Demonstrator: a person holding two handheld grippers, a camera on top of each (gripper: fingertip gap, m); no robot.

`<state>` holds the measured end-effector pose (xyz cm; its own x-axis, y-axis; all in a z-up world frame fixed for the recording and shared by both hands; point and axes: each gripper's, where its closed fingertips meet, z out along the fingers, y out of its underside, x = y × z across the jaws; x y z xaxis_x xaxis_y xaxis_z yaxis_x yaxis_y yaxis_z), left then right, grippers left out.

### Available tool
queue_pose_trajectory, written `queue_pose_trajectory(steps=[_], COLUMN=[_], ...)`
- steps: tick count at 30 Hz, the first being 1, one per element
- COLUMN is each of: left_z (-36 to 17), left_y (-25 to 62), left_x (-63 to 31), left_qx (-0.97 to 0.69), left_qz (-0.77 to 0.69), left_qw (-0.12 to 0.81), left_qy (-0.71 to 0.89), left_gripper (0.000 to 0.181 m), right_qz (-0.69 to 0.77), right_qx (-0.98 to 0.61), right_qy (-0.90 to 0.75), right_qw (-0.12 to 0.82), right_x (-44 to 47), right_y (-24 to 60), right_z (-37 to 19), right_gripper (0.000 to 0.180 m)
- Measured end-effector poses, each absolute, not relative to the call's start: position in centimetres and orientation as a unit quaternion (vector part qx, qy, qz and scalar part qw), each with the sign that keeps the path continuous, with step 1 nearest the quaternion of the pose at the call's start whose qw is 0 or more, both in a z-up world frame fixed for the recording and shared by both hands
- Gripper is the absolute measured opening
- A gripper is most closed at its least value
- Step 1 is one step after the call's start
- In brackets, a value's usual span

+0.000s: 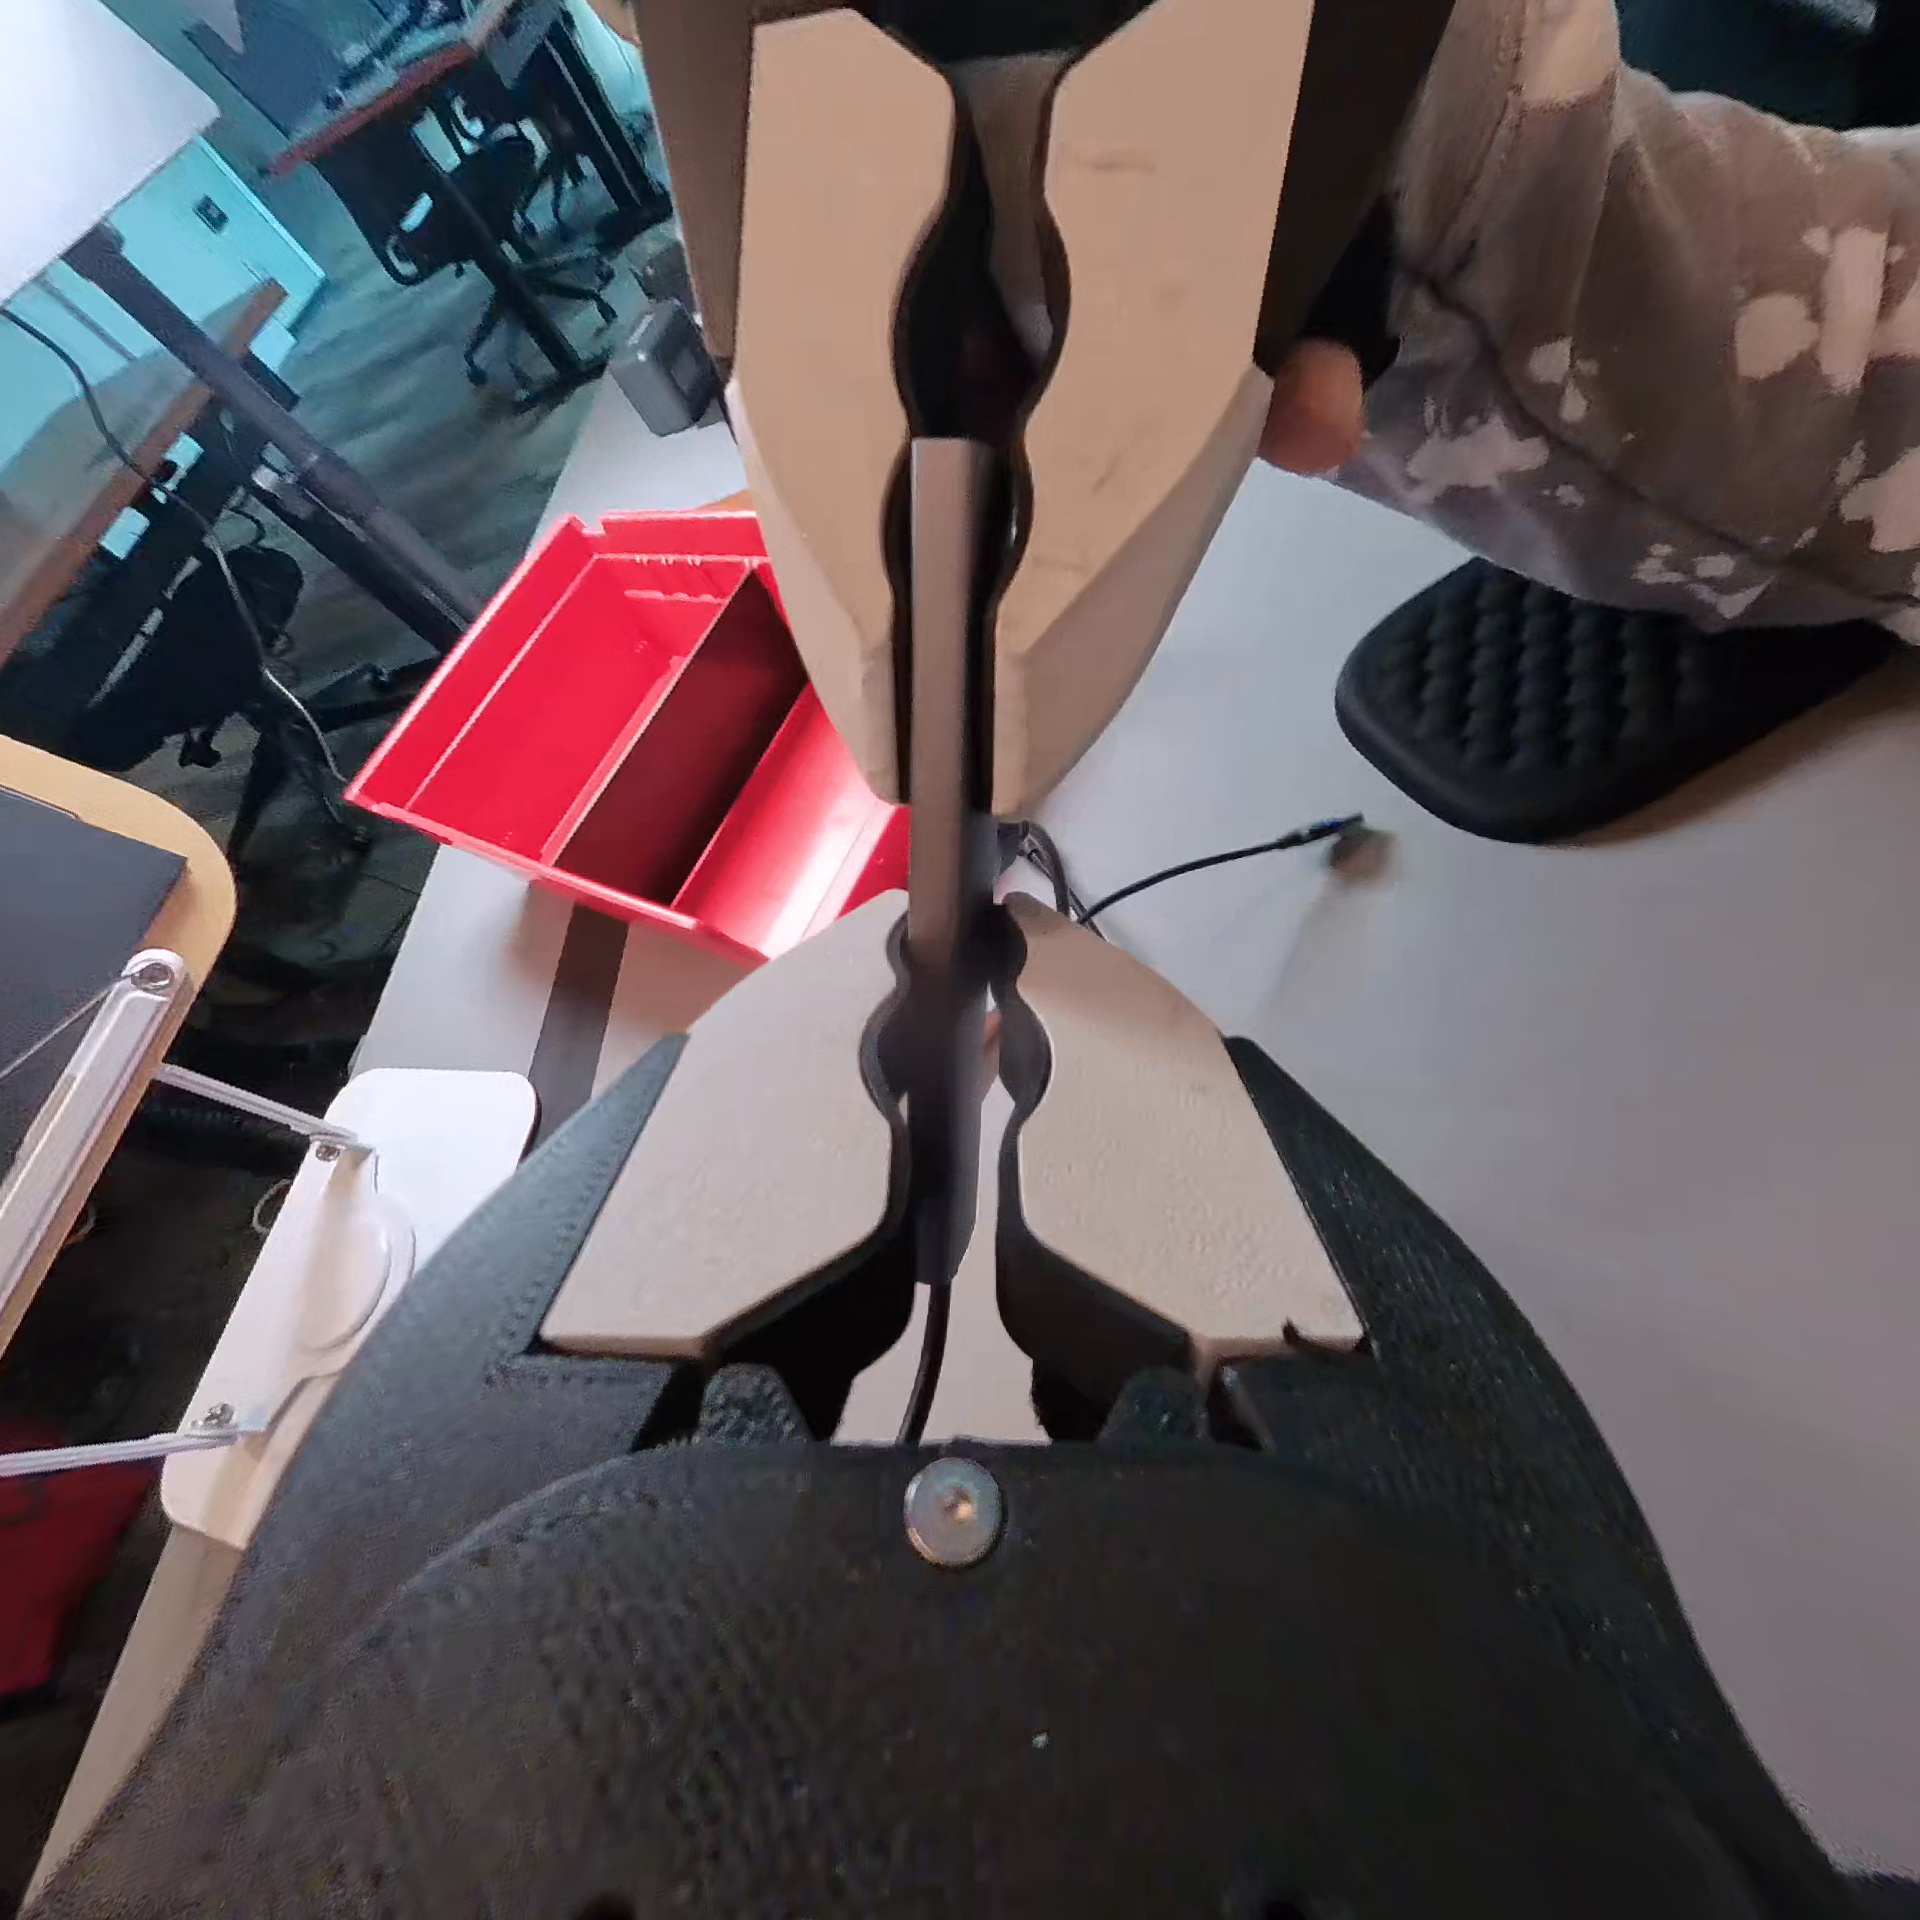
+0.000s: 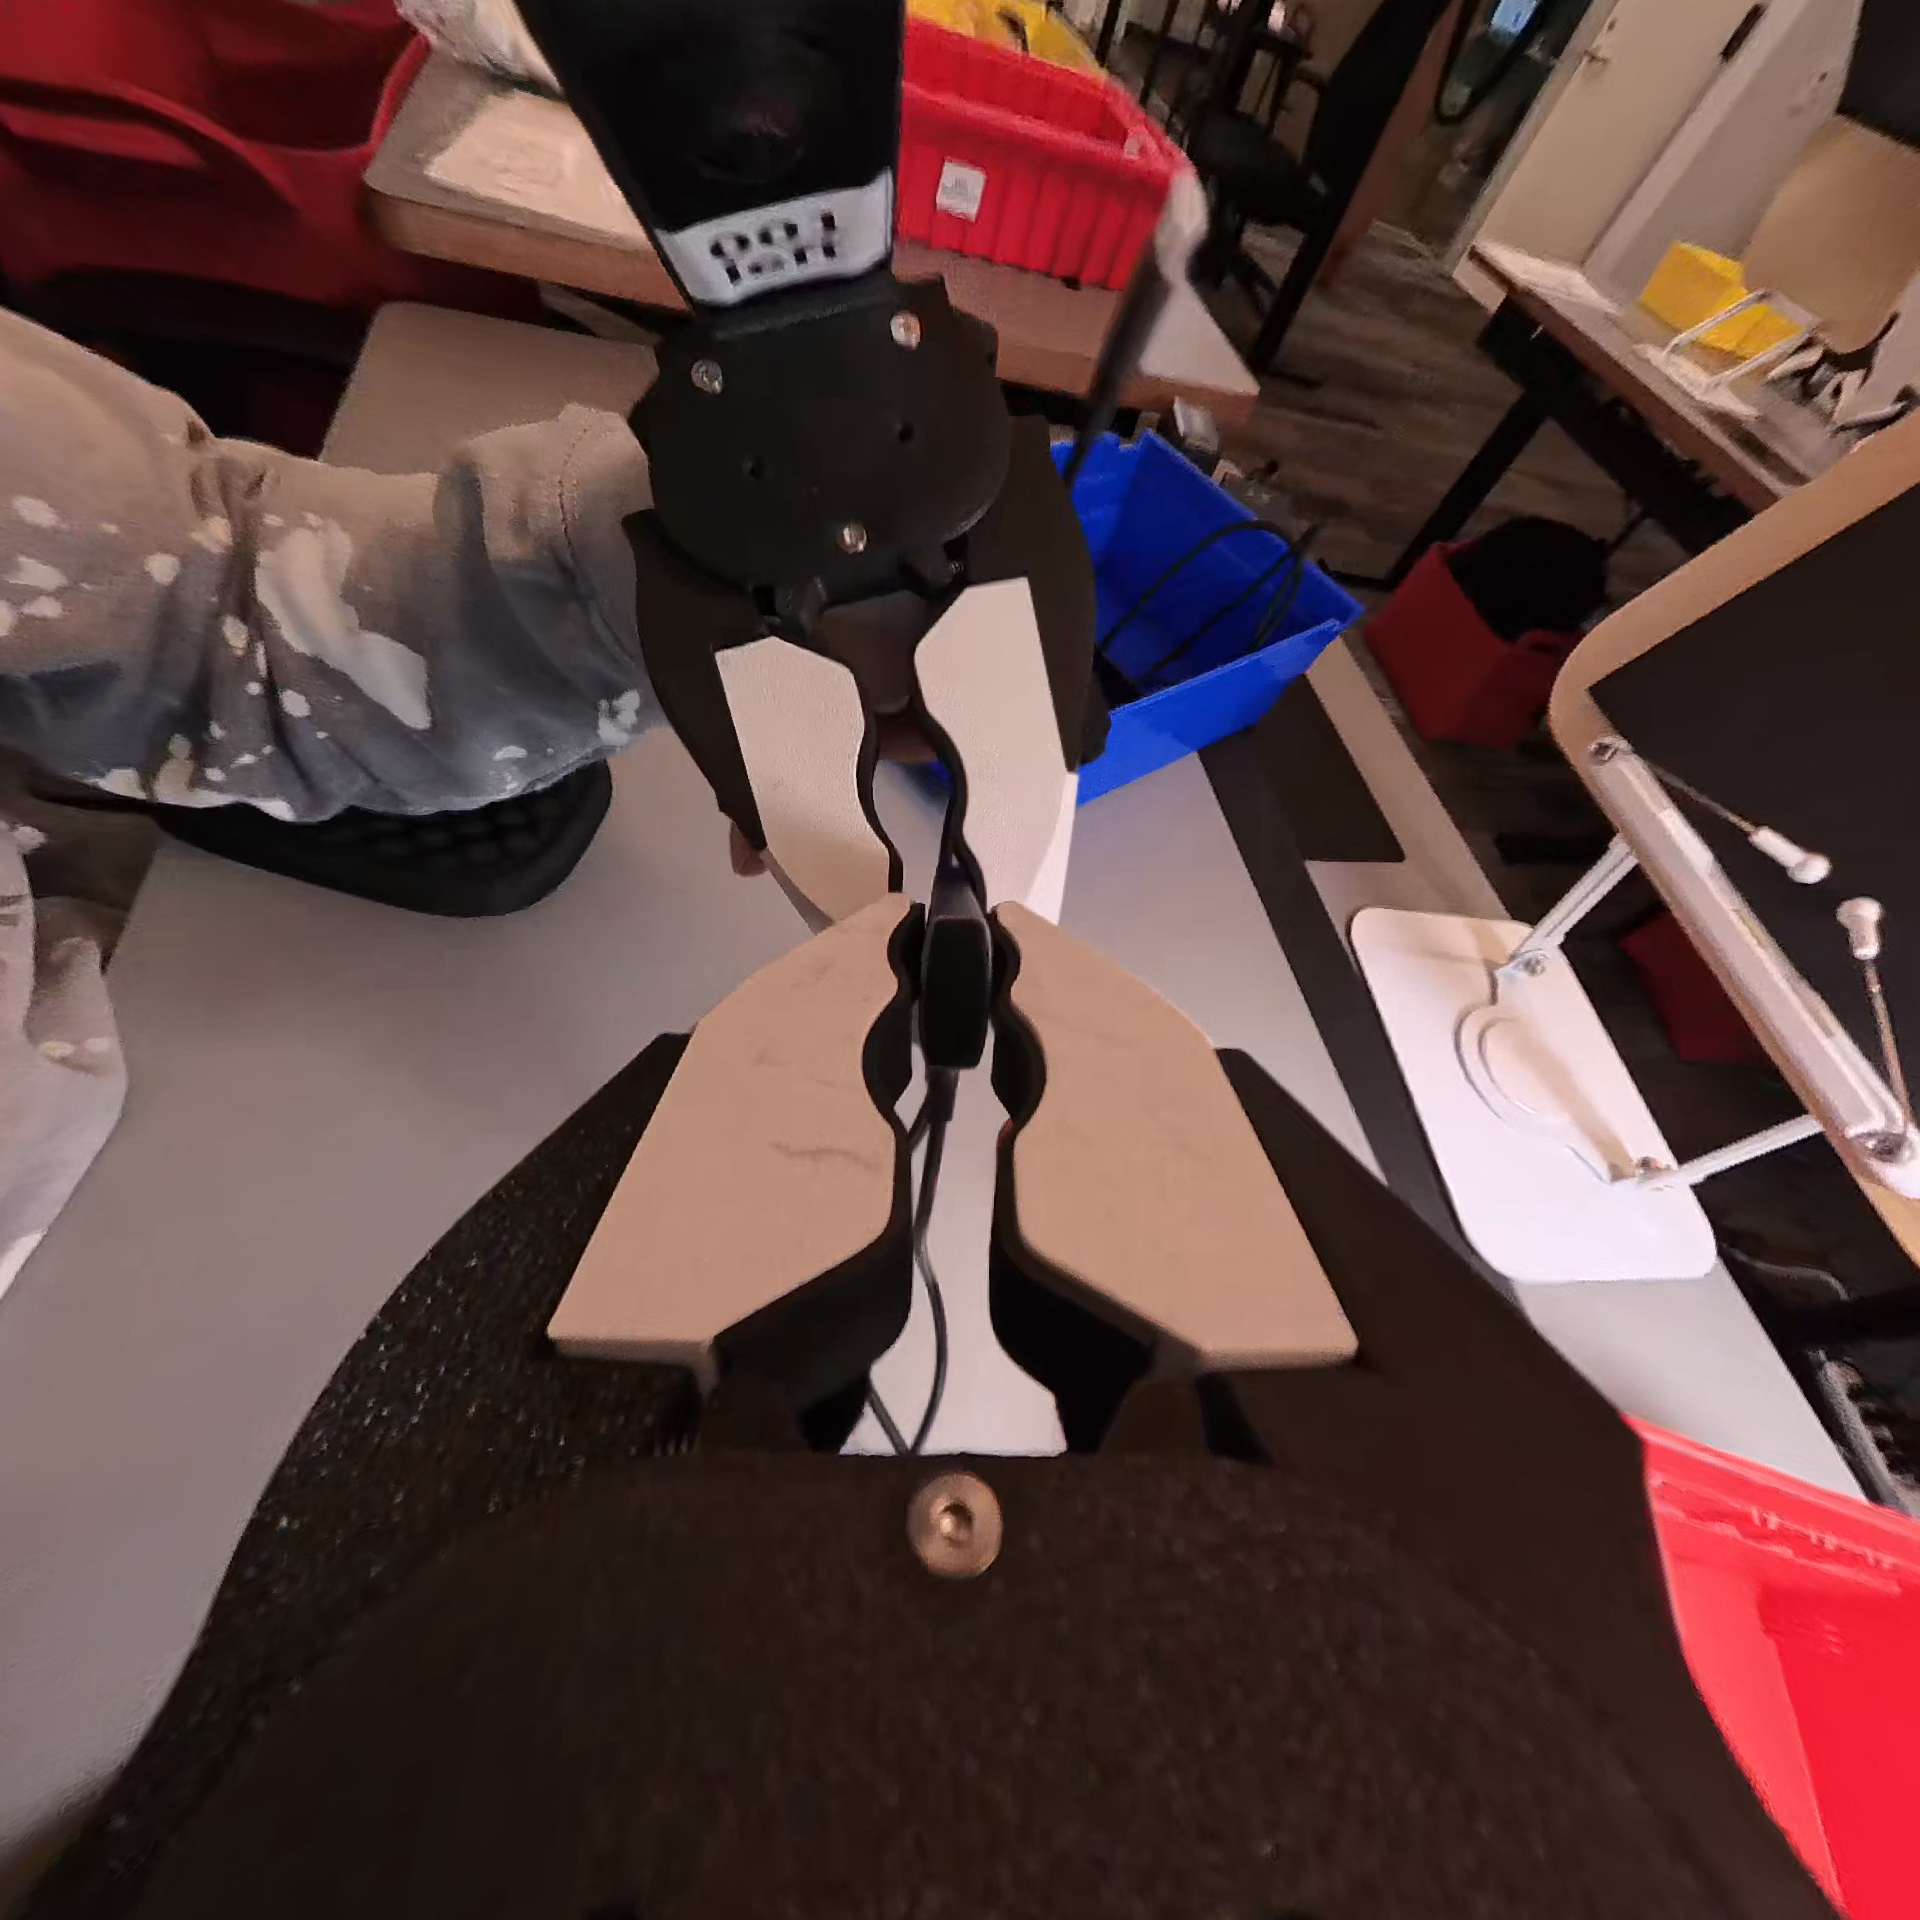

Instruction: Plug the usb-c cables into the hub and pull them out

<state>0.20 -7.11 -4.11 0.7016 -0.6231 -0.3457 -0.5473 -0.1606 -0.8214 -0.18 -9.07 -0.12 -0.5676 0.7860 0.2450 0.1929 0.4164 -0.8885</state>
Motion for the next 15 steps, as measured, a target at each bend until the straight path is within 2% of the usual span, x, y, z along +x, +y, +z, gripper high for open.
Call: queue_pose_trajectory(steps=[1,10,15], left_z=[-3.7,5.0,5.2], left_y=[-7.1,-7.9,-7.8], left_x=[0.4,-4.2,-3.3], left_qx=[-0.756,-0.623,-0.604], left_qz=[-0.057,-0.271,-0.287], left_qw=[0.533,0.712,0.723], left_qy=[0.377,0.175,0.174], left_gripper=[0.012,0.012,0.012], right_qz=[0.455,0.622,0.627], right_qx=[-0.312,-0.308,-0.314], right_qy=[-0.758,-0.607,-0.601], right_qw=[0.348,0.387,0.383], right_x=[-0.2,0.1,-0.7], right_y=[-9.1,-5.8,-6.5], right_z=[0.6,6.2,5.9], right_gripper=[0.01,0.028,0.028])
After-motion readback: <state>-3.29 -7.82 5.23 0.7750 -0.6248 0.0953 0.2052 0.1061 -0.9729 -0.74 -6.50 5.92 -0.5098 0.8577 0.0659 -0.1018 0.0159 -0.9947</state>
